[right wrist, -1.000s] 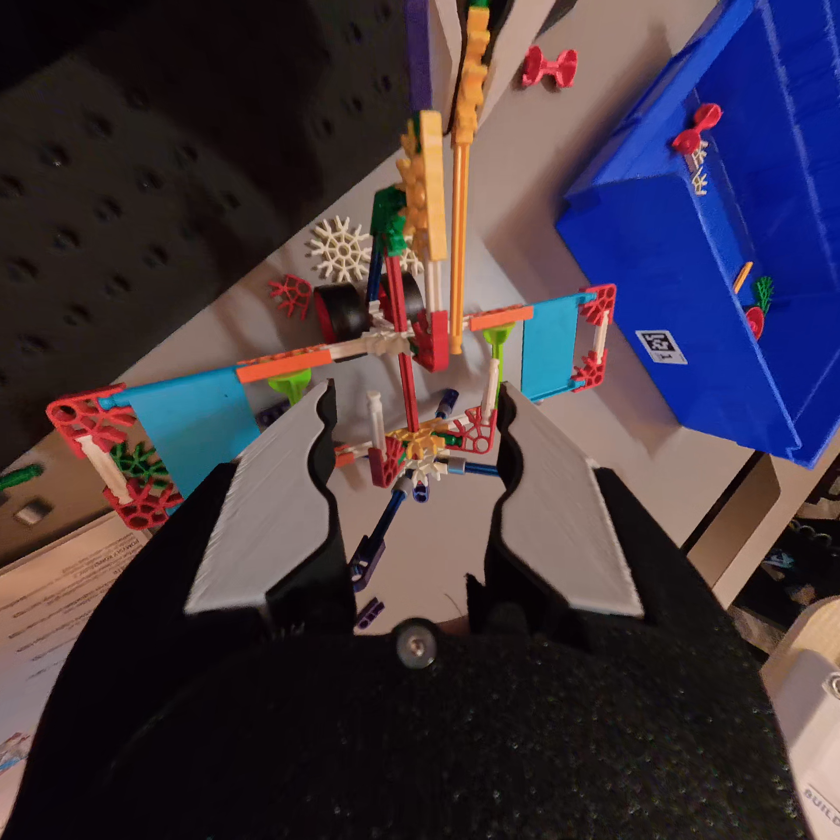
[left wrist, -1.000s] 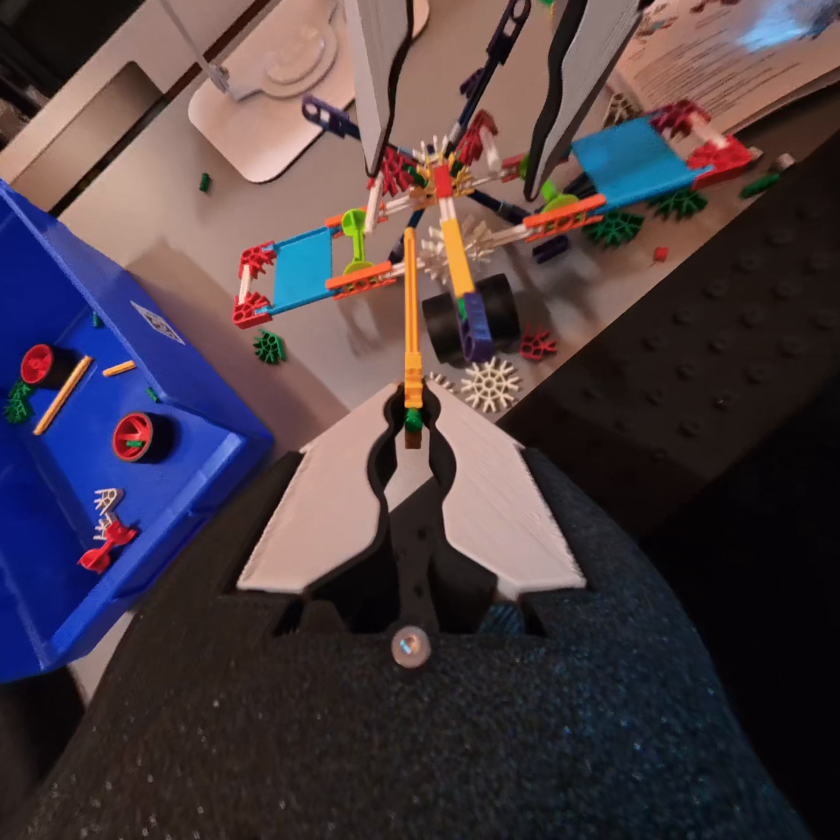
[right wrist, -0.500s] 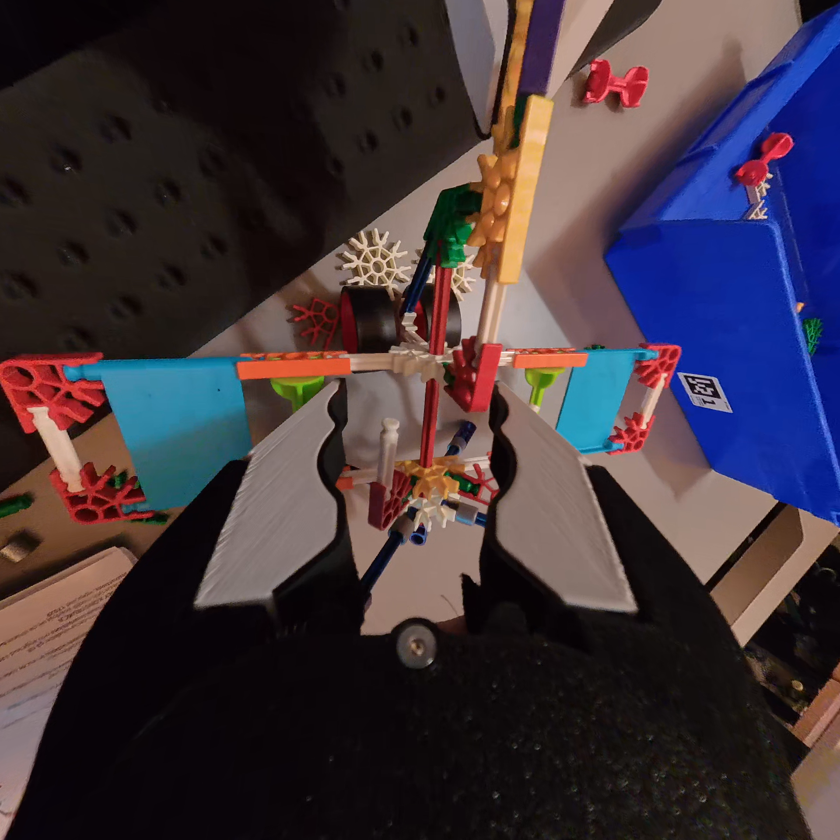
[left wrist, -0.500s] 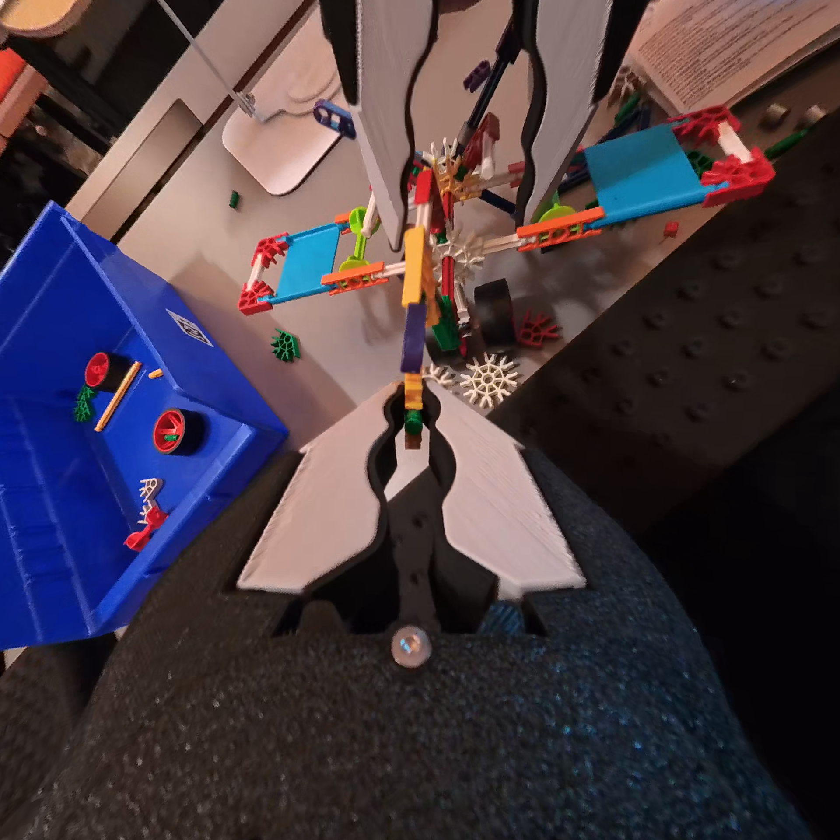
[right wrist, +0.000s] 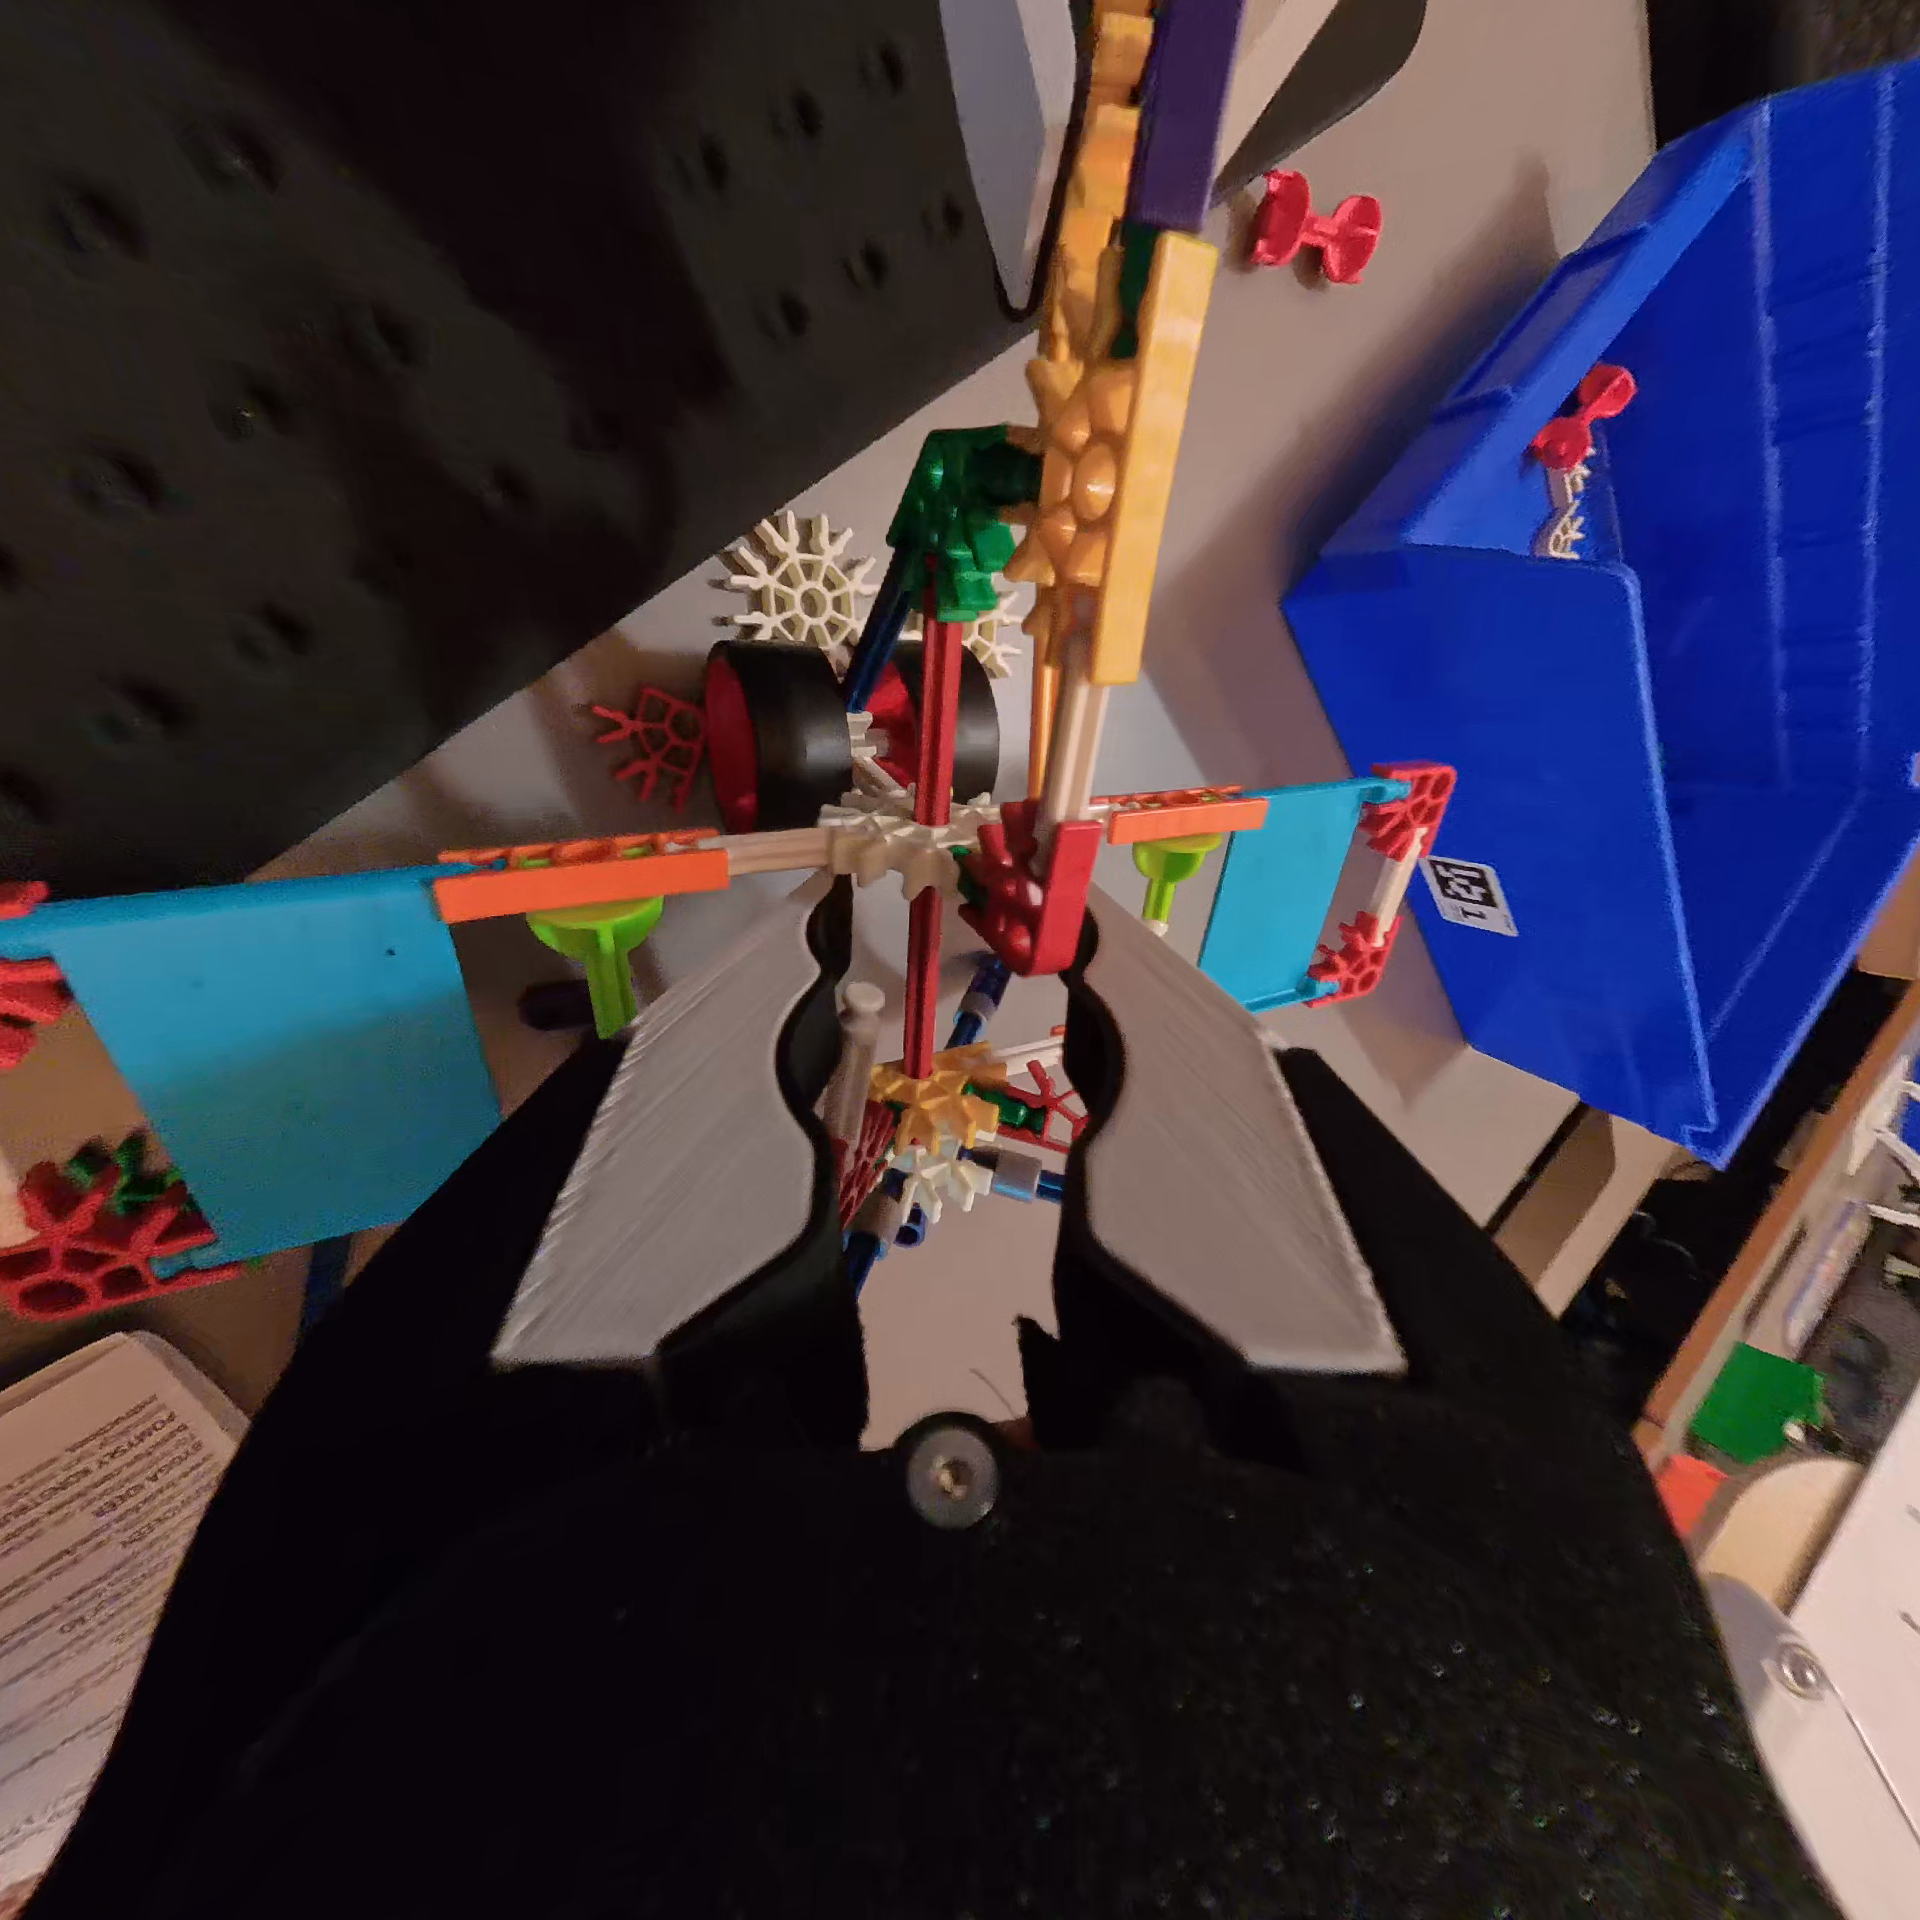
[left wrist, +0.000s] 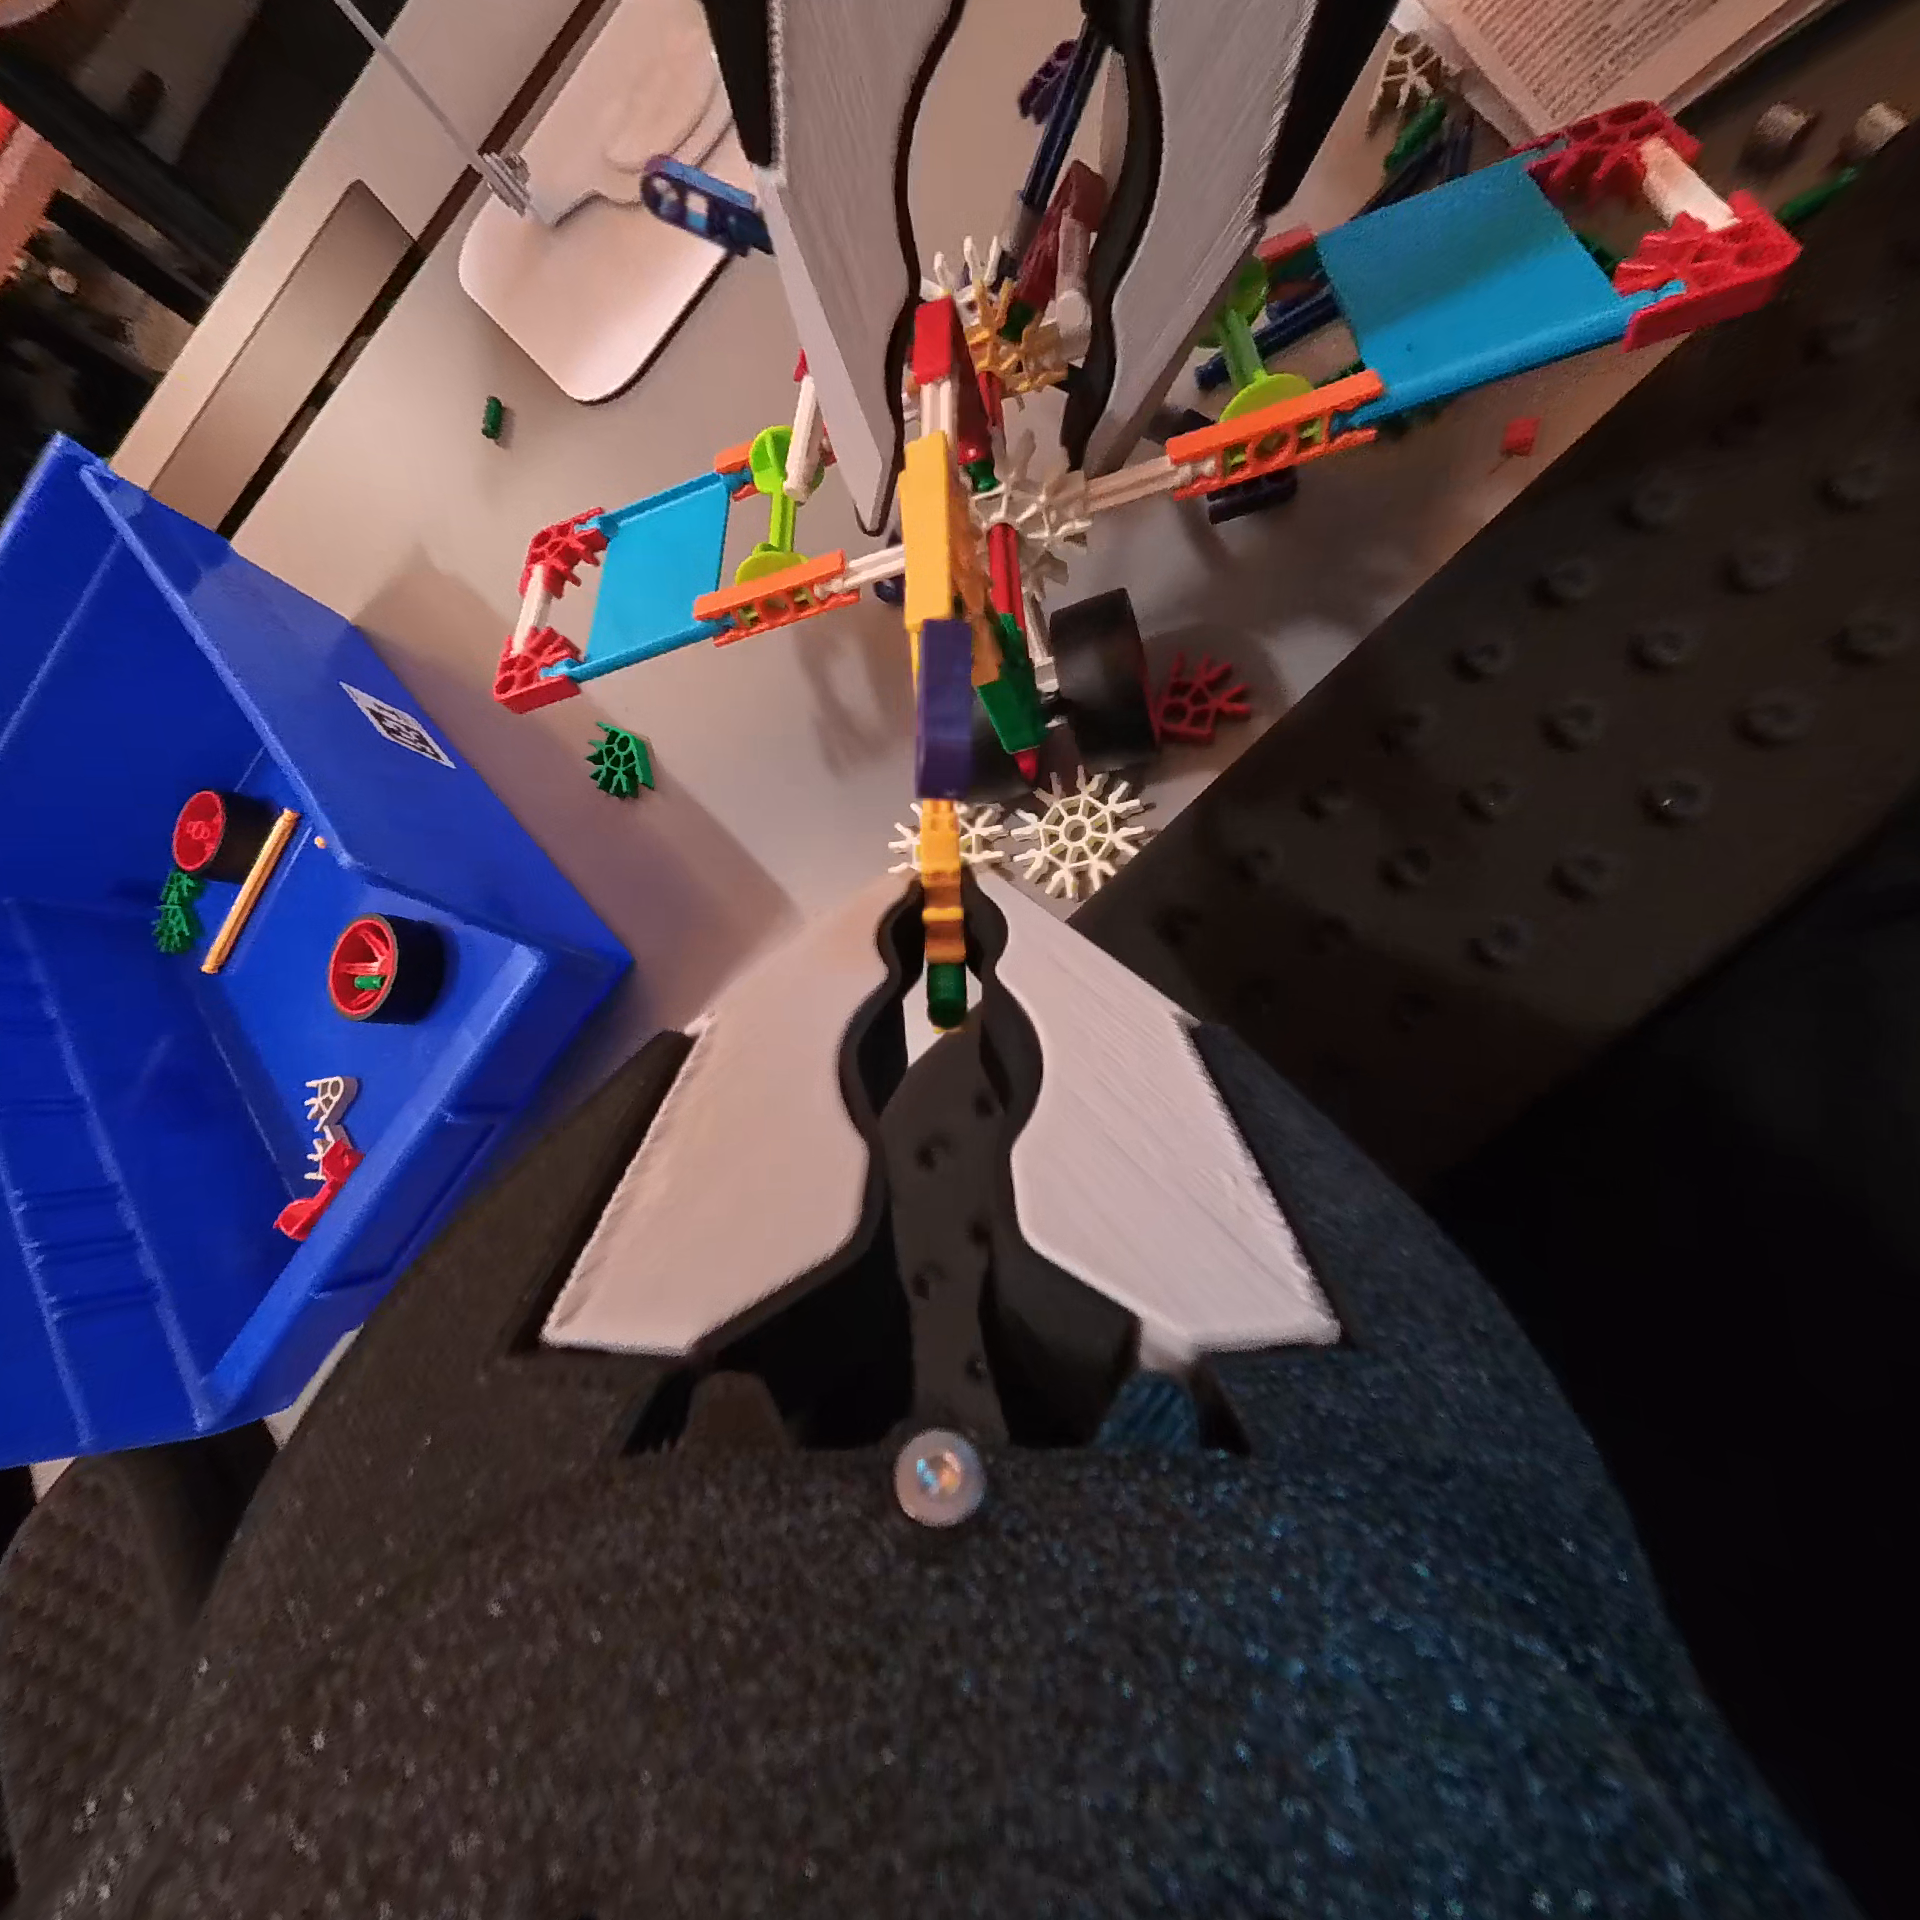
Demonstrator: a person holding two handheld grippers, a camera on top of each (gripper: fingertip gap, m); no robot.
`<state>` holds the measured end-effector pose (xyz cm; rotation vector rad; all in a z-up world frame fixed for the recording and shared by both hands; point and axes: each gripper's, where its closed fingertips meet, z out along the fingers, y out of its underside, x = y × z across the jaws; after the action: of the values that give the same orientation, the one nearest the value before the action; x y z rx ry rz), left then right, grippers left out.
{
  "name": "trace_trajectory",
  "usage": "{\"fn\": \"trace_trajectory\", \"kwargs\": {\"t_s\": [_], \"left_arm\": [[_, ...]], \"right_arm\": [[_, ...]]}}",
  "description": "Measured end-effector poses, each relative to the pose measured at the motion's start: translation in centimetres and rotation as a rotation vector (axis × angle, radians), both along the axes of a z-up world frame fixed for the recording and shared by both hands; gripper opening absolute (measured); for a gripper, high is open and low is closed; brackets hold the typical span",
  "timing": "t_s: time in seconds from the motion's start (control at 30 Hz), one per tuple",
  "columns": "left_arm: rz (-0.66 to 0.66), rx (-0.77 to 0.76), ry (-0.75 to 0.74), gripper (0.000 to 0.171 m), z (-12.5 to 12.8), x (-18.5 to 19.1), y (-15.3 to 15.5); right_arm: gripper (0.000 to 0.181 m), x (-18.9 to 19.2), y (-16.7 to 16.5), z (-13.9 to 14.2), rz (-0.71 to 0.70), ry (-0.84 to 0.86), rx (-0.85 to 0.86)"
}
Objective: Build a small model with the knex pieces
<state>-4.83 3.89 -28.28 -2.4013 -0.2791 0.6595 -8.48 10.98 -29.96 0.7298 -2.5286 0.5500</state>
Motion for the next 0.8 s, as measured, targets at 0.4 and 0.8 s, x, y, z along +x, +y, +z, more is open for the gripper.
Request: {"fn": "trace_trajectory", "kwargs": {"t_s": [0.4, 0.8], "left_arm": [[0.011, 0.003, 0.051, 0.005, 0.3, 0.5, 0.2], [0.046, -0.019, 0.027, 0.005, 0.0, 0.4, -0.5]], "right_arm": [[0.039, -0.3, 0.3, 0.5, -0.014, 0.111, 0.007], [0.051, 0.7, 0.5, 1.5, 0.030, 0.040, 0.015]]}}
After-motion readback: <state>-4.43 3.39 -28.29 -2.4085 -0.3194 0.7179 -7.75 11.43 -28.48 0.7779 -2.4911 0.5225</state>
